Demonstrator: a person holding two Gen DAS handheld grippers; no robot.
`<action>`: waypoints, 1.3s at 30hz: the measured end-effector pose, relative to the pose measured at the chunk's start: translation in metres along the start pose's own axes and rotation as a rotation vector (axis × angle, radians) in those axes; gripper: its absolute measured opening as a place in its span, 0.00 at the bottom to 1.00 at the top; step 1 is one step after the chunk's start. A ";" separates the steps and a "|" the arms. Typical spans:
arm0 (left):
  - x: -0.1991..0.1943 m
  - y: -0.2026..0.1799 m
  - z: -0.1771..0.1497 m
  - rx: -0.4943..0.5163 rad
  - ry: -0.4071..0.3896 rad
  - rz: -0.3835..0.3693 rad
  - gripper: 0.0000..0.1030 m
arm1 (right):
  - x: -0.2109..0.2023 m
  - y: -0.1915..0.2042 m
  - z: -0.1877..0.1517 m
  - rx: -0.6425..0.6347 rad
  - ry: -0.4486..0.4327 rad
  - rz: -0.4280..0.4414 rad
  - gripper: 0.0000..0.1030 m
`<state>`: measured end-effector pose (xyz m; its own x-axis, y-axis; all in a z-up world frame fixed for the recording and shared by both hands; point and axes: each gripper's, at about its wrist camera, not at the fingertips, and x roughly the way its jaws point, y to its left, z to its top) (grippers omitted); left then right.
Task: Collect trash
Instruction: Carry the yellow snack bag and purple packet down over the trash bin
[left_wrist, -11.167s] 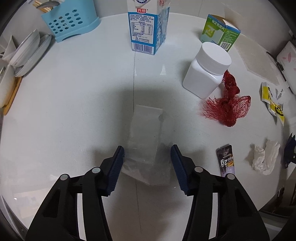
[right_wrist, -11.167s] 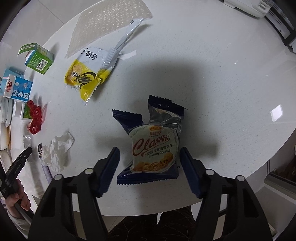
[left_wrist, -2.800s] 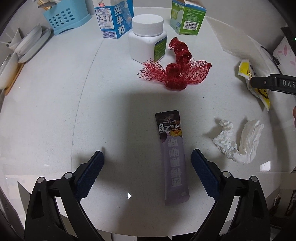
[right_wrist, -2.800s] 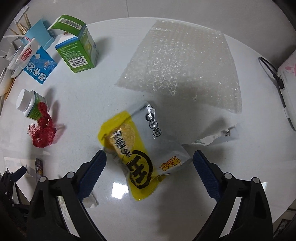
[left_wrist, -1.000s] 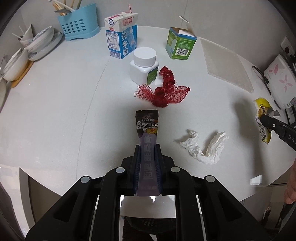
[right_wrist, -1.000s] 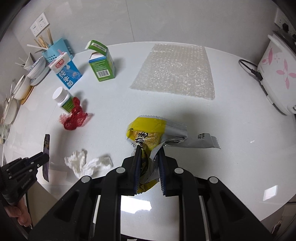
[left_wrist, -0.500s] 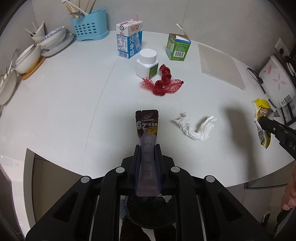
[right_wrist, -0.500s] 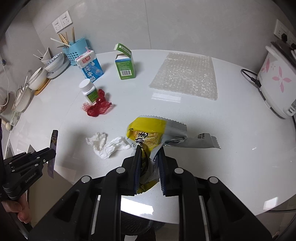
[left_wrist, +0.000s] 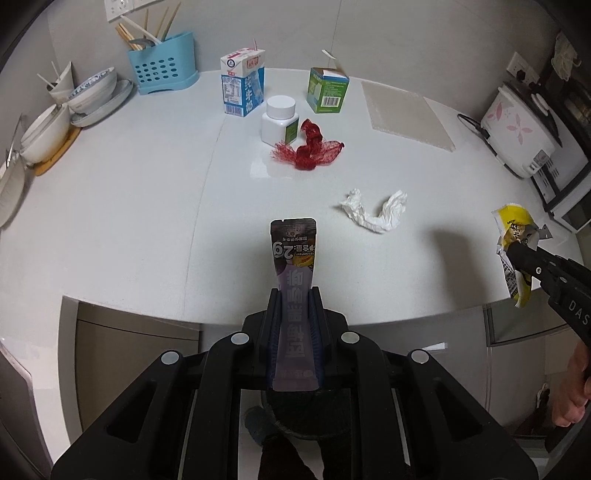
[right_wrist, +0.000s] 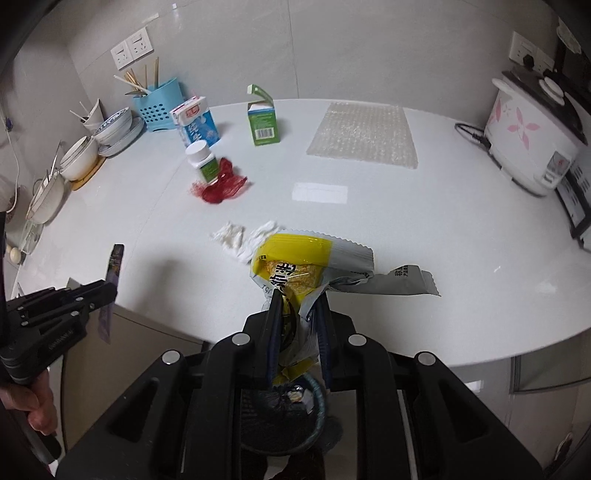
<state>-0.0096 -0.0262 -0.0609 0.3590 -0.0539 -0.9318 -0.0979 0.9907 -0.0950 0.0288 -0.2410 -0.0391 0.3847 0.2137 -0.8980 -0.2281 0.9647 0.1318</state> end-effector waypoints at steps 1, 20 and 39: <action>-0.001 0.001 -0.006 0.006 0.002 -0.005 0.14 | -0.002 0.005 -0.006 -0.001 0.000 0.001 0.16; 0.008 0.013 -0.105 0.085 0.008 -0.075 0.14 | -0.016 0.051 -0.122 -0.044 0.050 0.047 0.16; 0.068 0.032 -0.160 0.074 0.098 -0.142 0.14 | 0.080 0.079 -0.195 -0.056 0.280 0.071 0.17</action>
<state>-0.1369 -0.0178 -0.1833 0.2718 -0.2027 -0.9408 0.0170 0.9784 -0.2059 -0.1329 -0.1779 -0.1825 0.1056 0.2220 -0.9693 -0.2977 0.9371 0.1822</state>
